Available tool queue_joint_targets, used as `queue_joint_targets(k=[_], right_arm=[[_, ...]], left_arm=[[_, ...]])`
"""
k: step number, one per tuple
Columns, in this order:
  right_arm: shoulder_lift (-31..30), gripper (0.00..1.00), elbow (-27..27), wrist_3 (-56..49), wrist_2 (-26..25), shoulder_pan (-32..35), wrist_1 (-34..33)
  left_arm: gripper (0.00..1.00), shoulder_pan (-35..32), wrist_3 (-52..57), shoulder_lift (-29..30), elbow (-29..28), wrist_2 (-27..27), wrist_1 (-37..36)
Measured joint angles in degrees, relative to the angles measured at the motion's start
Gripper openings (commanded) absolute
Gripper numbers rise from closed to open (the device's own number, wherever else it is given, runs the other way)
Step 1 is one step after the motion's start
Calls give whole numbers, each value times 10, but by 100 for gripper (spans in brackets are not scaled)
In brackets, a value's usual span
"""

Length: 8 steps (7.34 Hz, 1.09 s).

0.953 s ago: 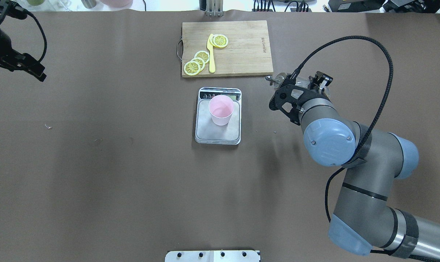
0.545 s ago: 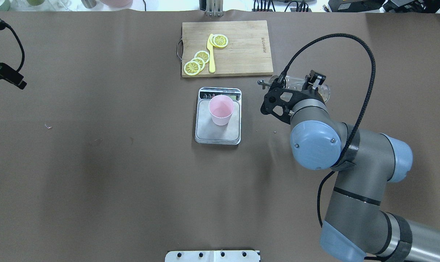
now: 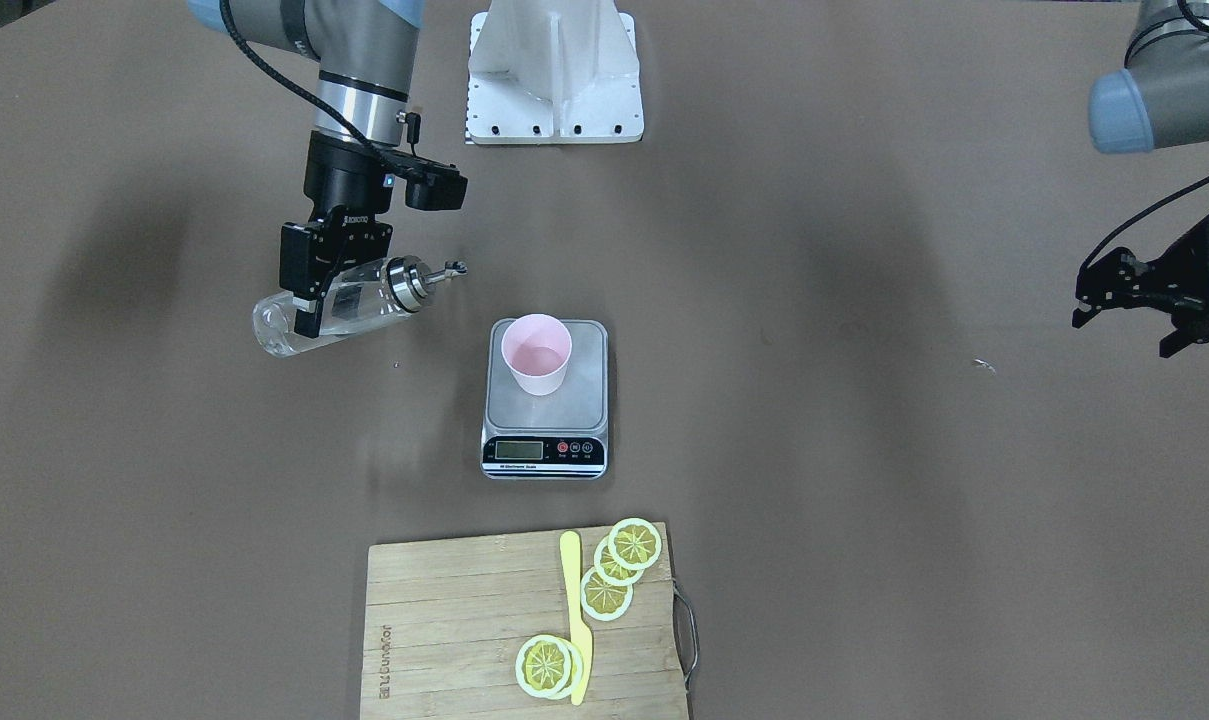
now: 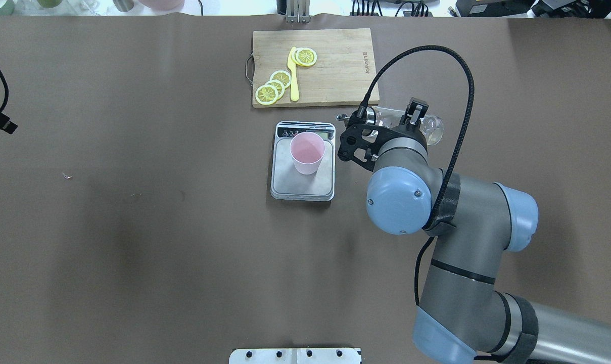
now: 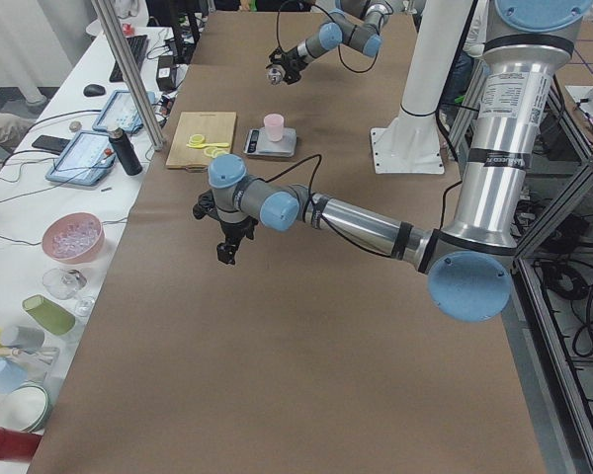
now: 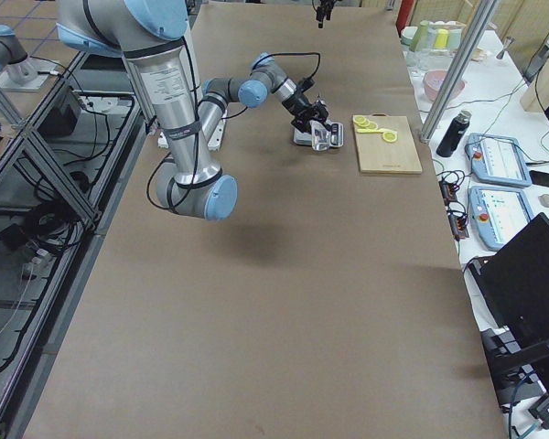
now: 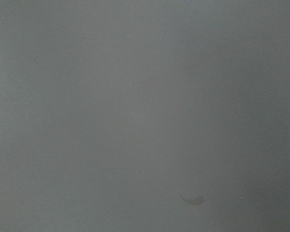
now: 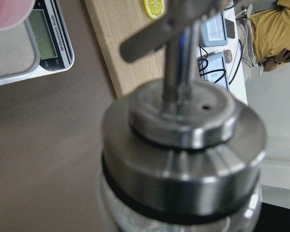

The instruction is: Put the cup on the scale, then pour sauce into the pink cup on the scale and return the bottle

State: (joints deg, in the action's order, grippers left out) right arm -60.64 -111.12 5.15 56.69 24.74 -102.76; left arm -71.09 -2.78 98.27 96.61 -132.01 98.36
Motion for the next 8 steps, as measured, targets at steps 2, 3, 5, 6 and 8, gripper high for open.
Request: queue_joint_targets(k=[2,3,5,6,8], right_arm=[[13,0,20,0,-2,0,-15],[19,0,22,0,-6,-1,-37],[38,0,24,-1,-9,-1,-86],[44,0,27,-1,-11,-2,-100],[56,0,43,-1,-23,-5,-109]], left_arm=[[97,-21,45,-1,-20,-13,7],[98,-28,60,-2,-25,-16,7],[97,-36,83,-7,-27,-17,8],[97,-40,89,-8,-28,-17,8],[97,-44,95,-15,-28,-18,15]])
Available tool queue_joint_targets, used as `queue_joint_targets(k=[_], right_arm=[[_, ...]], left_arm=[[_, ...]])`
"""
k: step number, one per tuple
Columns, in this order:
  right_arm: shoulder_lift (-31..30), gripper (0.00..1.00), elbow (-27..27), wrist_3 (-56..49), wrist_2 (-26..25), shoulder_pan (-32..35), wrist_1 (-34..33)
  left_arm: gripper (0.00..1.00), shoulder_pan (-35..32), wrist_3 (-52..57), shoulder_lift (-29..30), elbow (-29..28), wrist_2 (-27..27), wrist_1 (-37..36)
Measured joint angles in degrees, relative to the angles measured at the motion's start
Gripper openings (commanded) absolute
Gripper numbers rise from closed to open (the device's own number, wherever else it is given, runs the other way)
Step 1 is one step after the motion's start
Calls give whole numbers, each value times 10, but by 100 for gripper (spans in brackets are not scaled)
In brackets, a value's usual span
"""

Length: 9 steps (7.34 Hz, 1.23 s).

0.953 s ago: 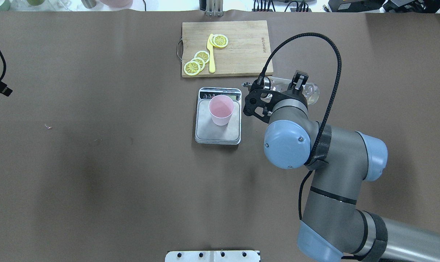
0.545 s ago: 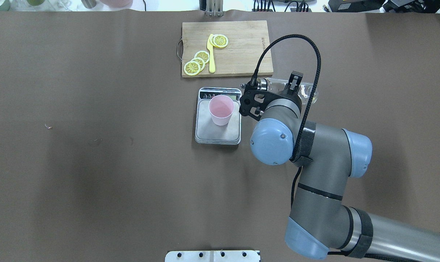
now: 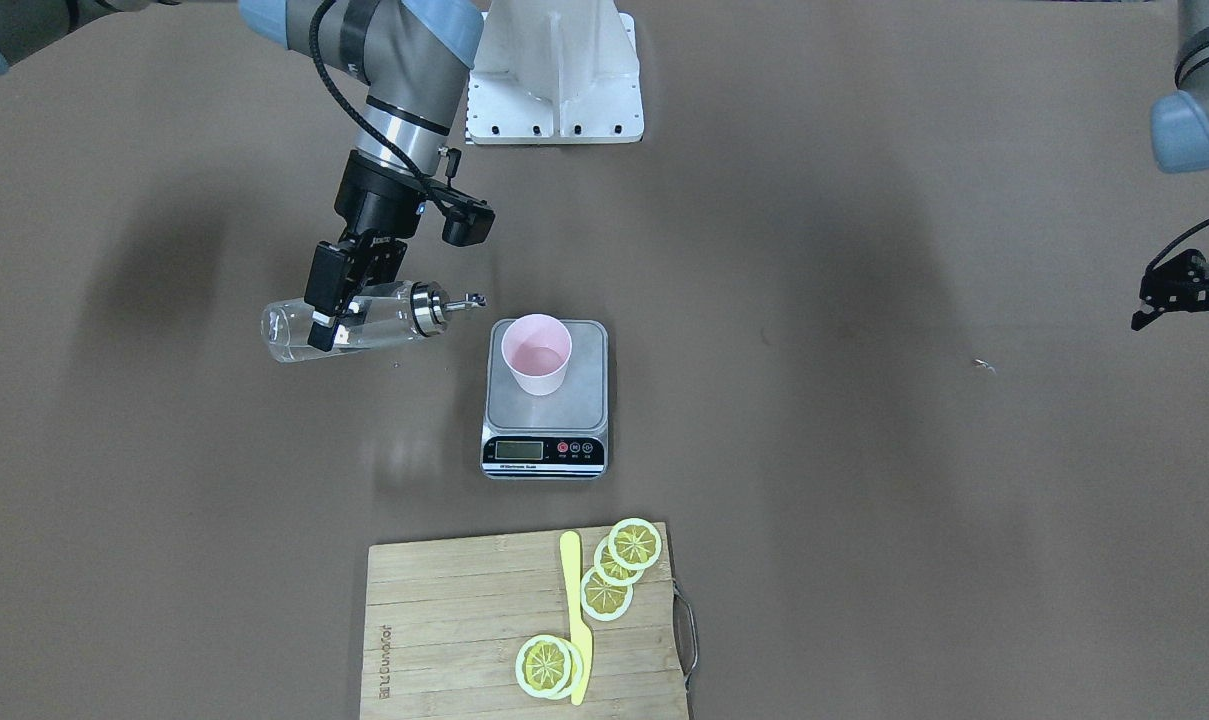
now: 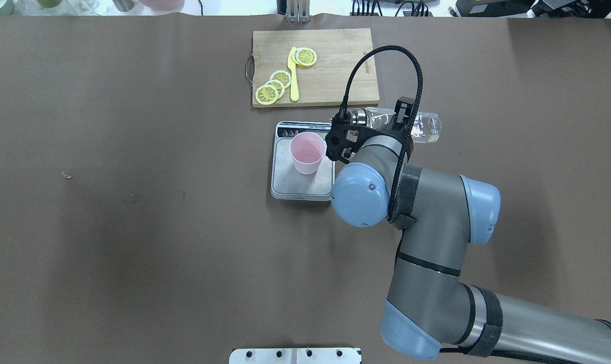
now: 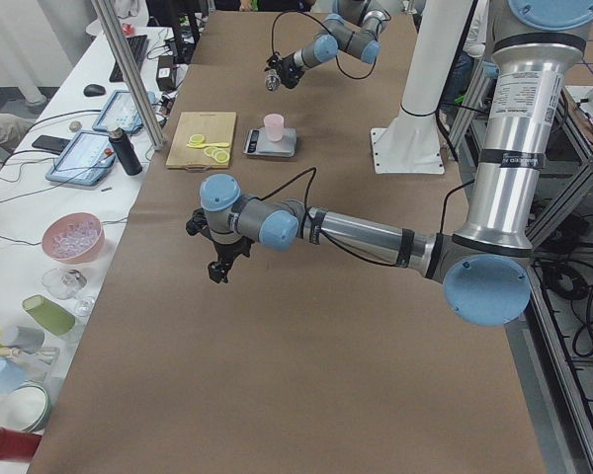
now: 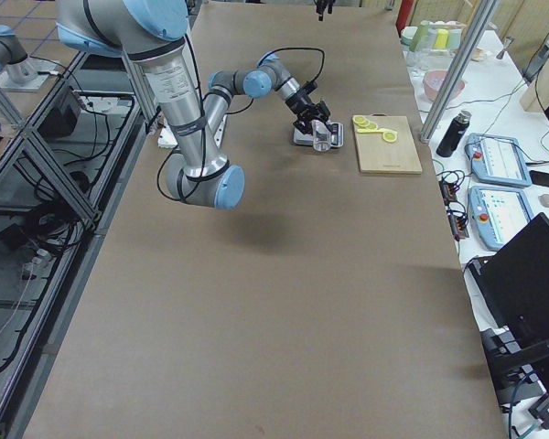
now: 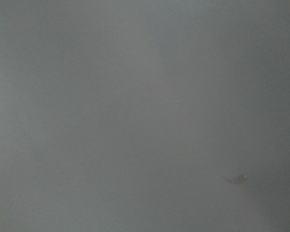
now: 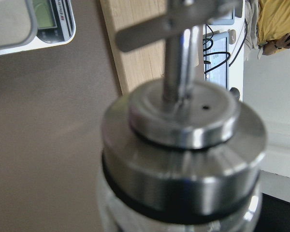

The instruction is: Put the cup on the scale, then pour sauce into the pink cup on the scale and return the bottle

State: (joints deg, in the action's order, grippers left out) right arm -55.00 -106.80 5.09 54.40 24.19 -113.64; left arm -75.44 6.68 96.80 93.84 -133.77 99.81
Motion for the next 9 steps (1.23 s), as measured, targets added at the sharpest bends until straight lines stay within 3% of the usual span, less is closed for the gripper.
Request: queue_joint_targets(k=[9], right_arm=[[34,0,39,-21,-96,-18,-73]], left_arm=[[97,-12,20,-22,0,0,13]])
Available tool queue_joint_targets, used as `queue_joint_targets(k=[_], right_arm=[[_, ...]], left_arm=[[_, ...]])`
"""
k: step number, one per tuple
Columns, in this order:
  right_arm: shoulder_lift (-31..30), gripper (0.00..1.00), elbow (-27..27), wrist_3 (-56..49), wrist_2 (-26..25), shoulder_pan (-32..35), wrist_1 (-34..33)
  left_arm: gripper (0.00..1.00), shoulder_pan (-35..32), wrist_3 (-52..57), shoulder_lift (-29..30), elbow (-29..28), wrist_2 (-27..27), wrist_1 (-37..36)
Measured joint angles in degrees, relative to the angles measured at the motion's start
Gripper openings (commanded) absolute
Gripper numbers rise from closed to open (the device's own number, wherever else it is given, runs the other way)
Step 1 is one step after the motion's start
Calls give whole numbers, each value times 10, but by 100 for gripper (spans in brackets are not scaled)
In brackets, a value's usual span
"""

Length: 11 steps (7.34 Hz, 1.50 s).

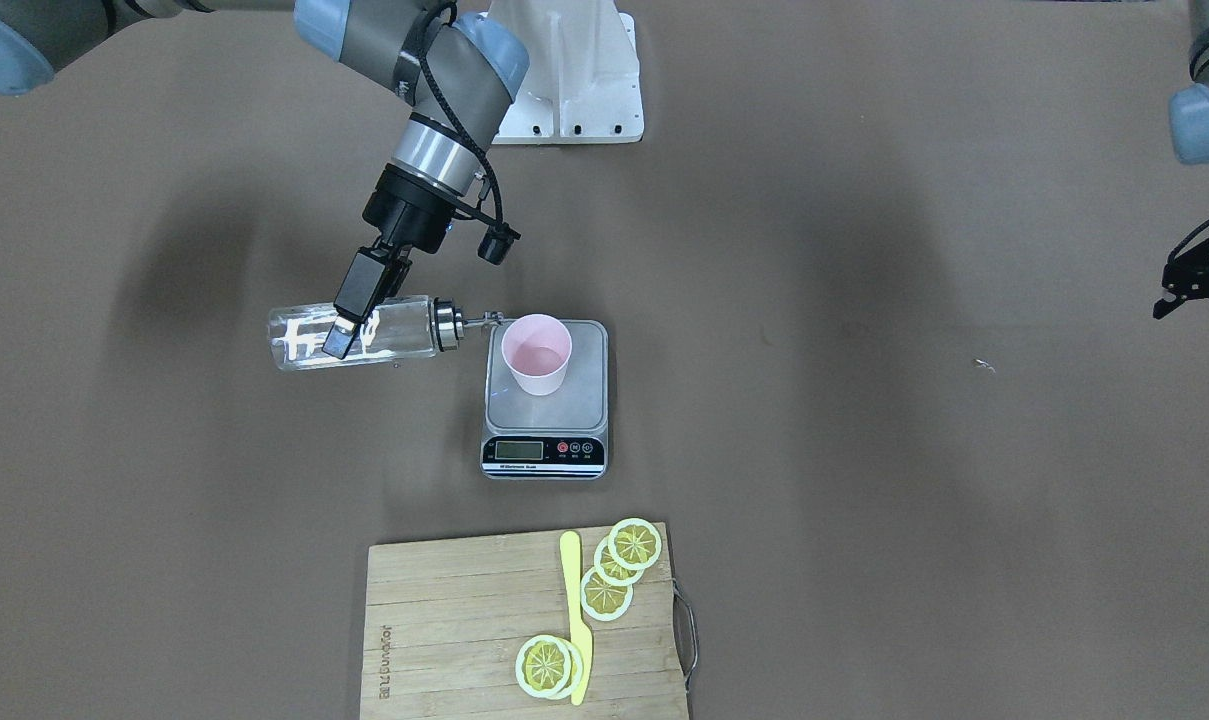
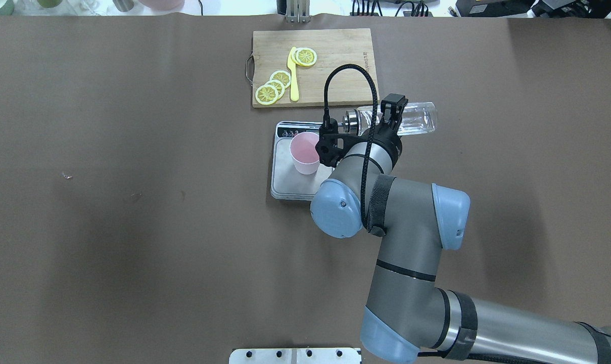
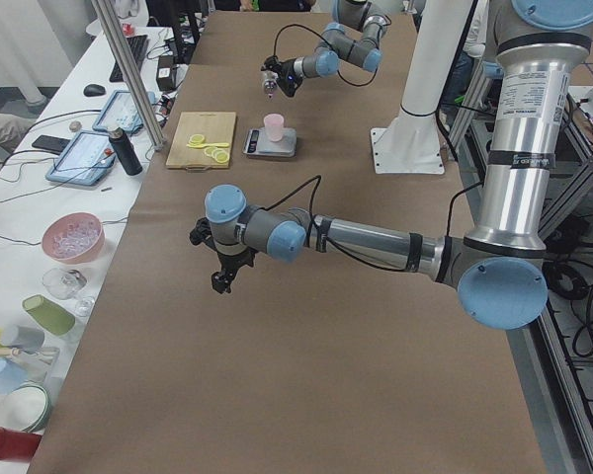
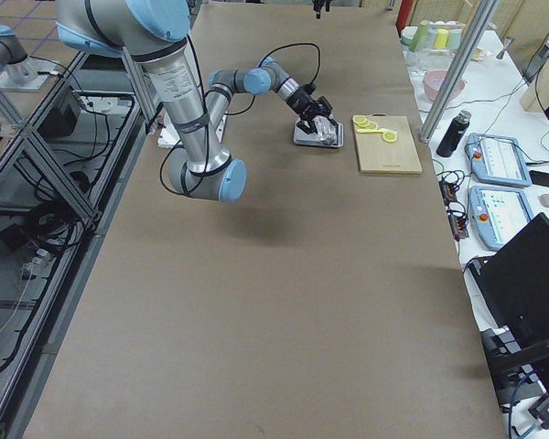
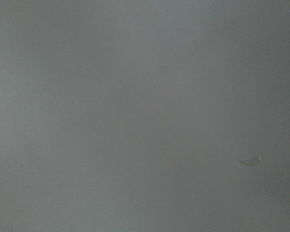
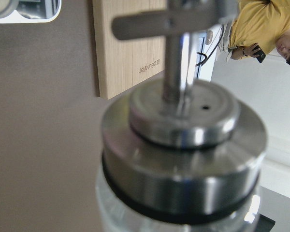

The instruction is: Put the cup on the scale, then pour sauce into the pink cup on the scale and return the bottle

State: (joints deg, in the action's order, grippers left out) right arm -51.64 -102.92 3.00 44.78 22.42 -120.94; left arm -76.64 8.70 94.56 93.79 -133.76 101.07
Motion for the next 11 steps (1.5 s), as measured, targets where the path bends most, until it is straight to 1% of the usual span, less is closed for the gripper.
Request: queue_joint_targets(k=[4,6,8,9,11], right_arm=[[25,0,1,0,-9,-1,-57],[25,0,0,2,-10,-1,-64],[12,0,-11,18,-8,-3,-51],[2,0,-21,28,-1,-5,-35],[-8,0,-32,46,28,-5,20]], left_arm=[[97,-2,0,-2,0,0,0],[97,-4,0,-2,0,0,0],[97,-6,-1,-2,0,0,0],[97,-7,-1,-2,1,0,0],[98,-10,-2,-2,4,-5,0]])
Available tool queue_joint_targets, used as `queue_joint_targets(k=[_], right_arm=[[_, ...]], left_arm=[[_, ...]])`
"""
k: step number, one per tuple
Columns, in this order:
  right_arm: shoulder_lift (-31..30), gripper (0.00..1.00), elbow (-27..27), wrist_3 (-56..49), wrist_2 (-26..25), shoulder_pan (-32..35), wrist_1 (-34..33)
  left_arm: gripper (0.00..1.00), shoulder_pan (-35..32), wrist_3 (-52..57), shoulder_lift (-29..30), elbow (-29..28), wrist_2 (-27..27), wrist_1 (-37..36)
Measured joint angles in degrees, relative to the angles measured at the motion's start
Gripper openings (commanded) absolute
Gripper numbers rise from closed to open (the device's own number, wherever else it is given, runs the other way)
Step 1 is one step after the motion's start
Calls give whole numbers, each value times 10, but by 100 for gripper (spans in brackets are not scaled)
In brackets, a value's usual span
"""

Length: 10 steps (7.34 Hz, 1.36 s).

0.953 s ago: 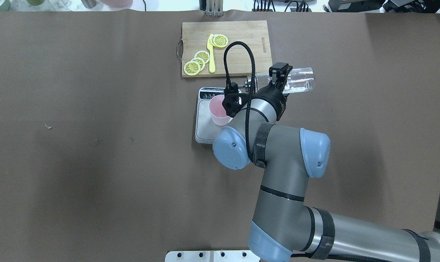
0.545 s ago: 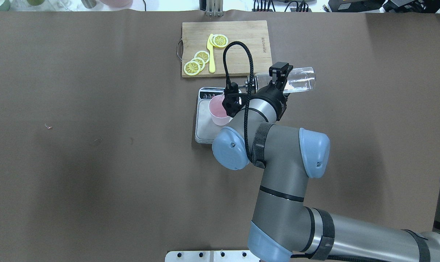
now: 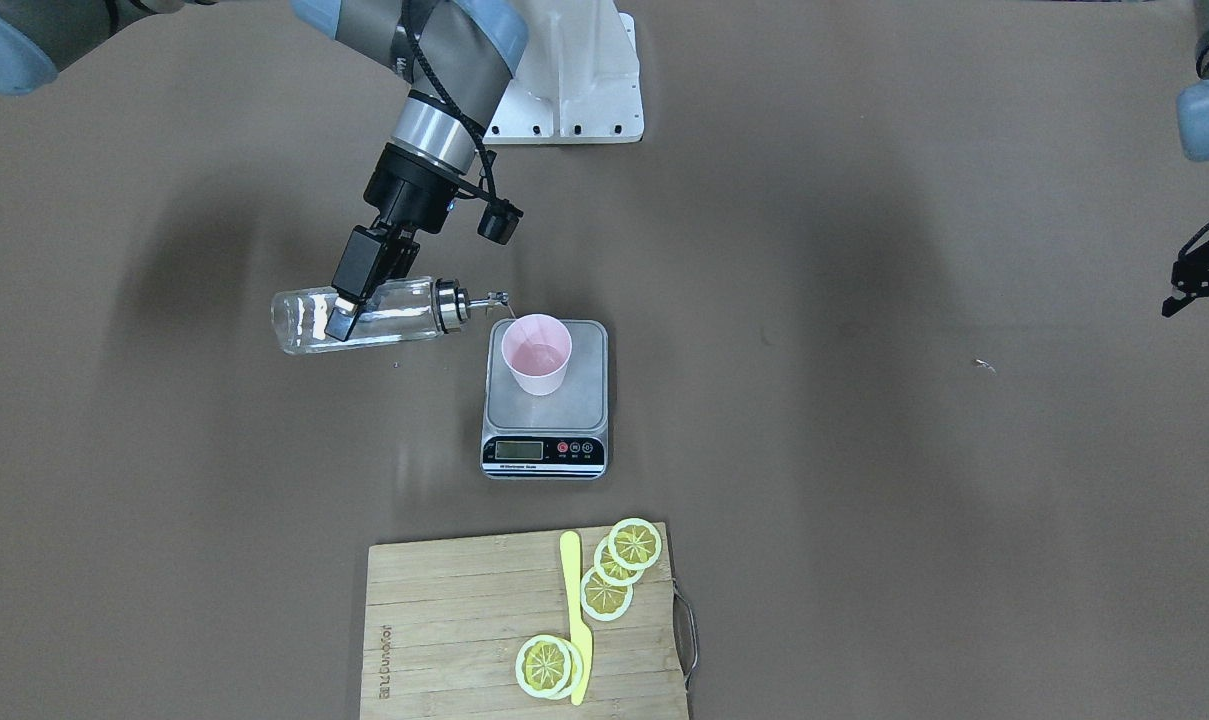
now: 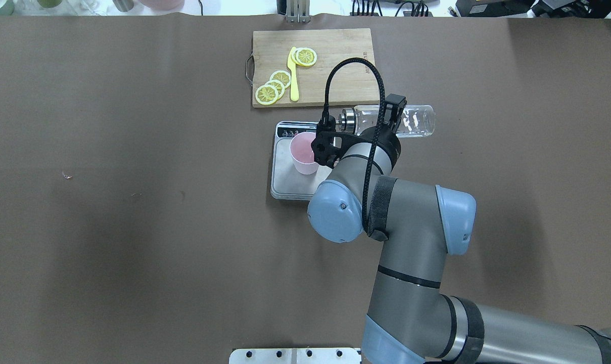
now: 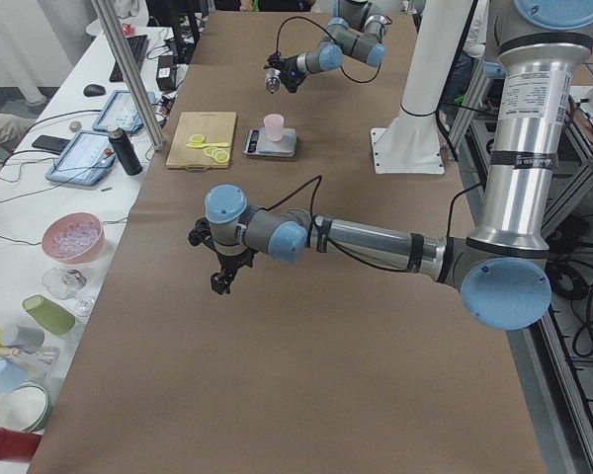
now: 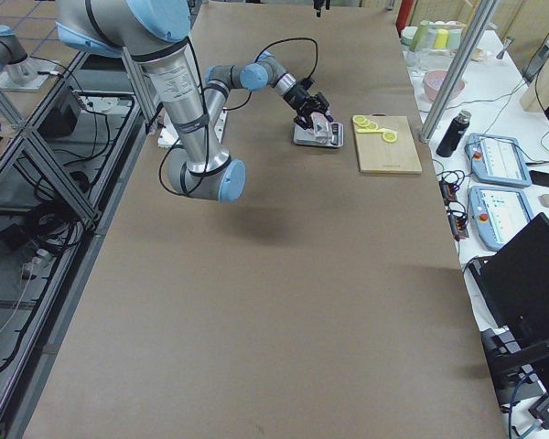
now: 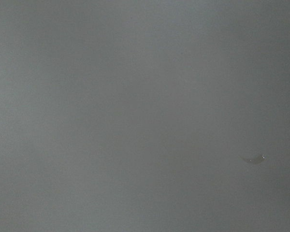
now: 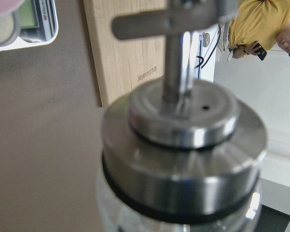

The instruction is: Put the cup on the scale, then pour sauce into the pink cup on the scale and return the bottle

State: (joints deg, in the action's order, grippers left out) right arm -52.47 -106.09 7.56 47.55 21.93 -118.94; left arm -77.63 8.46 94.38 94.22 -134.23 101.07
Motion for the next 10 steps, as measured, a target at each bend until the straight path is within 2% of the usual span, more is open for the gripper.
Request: queue_joint_targets(k=[3,5,7,10], right_arm=[[-25,0,-21,46,54,5,93],[-70,0,-63,59,105,24,163],[-113,0,-94,81,135,39,226],[-192,0,-98,152,187,46,409]], left_arm=[[98,-6,0,0,-1,-6,-1],[98,-6,1,0,-7,-6,-1],[98,-6,2,2,-9,-6,0],[98,-7,2,8,-3,-4,9]])
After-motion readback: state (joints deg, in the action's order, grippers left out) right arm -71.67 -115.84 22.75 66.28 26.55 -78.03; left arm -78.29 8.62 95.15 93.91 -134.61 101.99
